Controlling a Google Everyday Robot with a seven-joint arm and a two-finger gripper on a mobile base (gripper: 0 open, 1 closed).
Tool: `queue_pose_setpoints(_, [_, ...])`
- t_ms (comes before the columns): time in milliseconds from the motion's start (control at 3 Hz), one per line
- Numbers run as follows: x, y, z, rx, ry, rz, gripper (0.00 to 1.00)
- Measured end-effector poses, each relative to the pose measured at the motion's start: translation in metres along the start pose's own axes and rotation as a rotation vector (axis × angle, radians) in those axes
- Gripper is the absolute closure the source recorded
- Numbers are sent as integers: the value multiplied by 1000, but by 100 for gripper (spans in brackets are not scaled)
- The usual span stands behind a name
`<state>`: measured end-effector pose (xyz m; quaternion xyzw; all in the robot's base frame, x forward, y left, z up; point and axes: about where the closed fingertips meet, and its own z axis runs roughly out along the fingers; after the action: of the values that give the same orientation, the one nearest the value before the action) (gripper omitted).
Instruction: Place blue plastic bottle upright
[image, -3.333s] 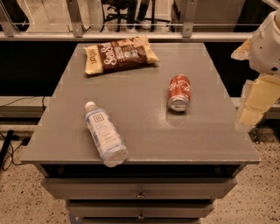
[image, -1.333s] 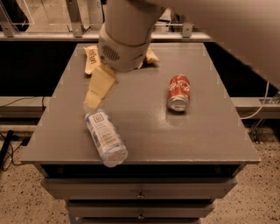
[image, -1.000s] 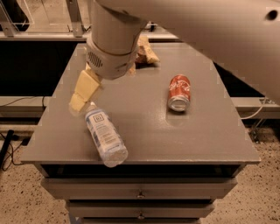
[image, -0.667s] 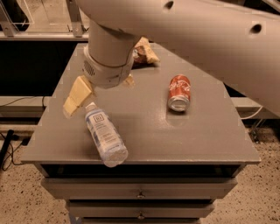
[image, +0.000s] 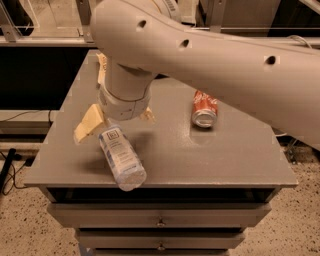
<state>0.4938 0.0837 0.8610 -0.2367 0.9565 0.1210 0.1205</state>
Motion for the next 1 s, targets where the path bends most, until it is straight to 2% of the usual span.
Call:
queue_pose_setpoints(333, [8, -4, 18, -13, 25, 27, 17])
queue_pose_setpoints(667, [10, -10, 24, -13, 25, 29, 41])
queue_pose_setpoints(1000, [-14, -21, 4, -17, -58, -8, 72])
